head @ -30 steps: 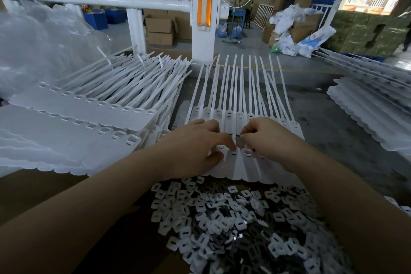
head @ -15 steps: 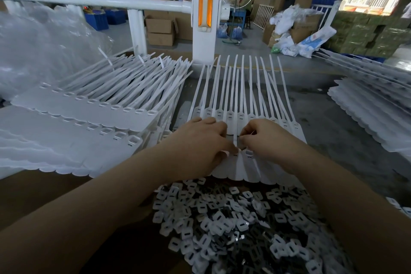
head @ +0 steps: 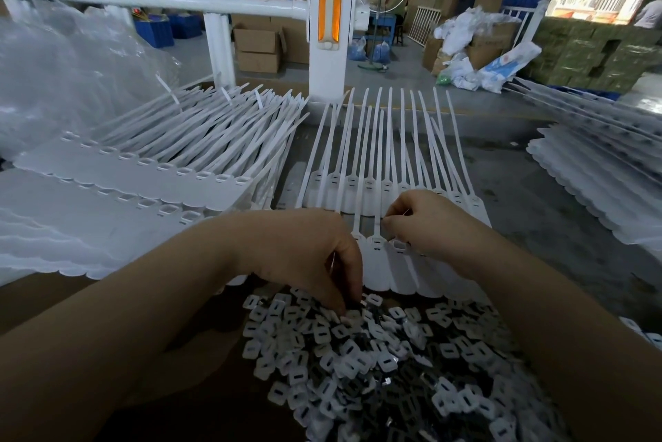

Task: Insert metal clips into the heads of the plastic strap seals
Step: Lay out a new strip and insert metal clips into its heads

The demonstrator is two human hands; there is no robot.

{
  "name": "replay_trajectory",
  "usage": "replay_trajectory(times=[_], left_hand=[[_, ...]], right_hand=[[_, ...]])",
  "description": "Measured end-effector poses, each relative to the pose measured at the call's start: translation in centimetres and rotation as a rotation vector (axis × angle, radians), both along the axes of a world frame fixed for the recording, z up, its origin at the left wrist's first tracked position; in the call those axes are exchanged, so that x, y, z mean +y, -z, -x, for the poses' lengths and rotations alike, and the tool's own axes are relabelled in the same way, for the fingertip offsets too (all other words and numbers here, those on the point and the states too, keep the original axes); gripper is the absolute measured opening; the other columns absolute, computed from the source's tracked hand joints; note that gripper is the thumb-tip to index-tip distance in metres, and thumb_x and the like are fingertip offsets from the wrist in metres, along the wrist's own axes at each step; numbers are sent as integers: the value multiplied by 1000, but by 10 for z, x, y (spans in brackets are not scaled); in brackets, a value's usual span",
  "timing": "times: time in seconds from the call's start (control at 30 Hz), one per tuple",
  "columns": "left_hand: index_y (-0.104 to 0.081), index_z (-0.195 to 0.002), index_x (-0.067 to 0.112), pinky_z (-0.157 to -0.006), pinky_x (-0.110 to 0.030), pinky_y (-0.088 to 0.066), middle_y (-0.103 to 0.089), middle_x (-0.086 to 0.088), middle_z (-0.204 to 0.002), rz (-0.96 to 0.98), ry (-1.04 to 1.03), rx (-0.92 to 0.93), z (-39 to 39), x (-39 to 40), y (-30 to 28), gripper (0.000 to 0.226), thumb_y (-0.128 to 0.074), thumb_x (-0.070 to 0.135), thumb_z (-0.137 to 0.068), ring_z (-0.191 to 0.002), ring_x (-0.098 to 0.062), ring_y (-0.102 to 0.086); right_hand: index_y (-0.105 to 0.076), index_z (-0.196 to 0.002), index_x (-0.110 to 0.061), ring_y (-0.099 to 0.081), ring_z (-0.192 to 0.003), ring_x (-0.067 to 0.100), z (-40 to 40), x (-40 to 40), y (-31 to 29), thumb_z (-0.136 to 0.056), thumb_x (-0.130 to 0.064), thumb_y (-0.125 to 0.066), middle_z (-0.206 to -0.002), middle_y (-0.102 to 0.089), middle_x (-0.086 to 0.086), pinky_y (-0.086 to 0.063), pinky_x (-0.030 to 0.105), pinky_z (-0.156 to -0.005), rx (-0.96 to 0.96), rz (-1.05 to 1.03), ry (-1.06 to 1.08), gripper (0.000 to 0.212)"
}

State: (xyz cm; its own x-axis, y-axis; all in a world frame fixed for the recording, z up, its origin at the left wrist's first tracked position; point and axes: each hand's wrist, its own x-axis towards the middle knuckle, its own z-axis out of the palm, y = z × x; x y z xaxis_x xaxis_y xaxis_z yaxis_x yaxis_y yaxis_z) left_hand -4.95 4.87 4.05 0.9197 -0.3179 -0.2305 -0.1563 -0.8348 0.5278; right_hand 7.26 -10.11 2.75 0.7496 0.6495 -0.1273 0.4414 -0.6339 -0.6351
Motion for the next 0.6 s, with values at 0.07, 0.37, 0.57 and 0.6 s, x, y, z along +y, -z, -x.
replay_trajectory(times=[0.07, 0.37, 0.57, 0.6], left_hand=[[-77, -96, 23, -72, -8, -47, -71, 11, -91, 17, 4, 16, 1, 0, 0, 15, -77, 22, -81, -79, 2, -63], [-74, -92, 23, -71, -12, -52, -73, 13, -85, 122, -109, 43, 1, 5, 3, 5, -71, 24, -88, -74, 0, -68], [-73, -89, 18, -63, -15, -52, -76, 1, -82, 520, -478, -23, -2, 10, 7, 8, -68, 12, -89, -72, -7, -70], [-73, -90, 18, -64, -16, -53, -76, 0, -83, 569, -530, -27, -3, 10, 8, 10, -67, 10, -89, -72, -7, -70]], right_hand=[[-61, -82, -23, -57, -61, 3, 1, 0, 0, -95, -21, -56, -80, -66, -5, -38, 19, -51, 7, -7, -2, 14], [-62, -87, -21, -58, -50, -4, 1, -1, 1, -95, -19, -56, -82, -64, -7, -39, 14, -46, 39, -53, 9, 11], [-66, -85, -24, -54, -49, 0, 2, -3, -4, -92, -23, -62, -72, -68, -4, -43, 20, -45, 36, -214, -53, 9], [-66, -84, -24, -54, -48, -2, 3, -4, -5, -91, -22, -63, -70, -68, -5, -43, 20, -46, 39, -246, -81, 8]])
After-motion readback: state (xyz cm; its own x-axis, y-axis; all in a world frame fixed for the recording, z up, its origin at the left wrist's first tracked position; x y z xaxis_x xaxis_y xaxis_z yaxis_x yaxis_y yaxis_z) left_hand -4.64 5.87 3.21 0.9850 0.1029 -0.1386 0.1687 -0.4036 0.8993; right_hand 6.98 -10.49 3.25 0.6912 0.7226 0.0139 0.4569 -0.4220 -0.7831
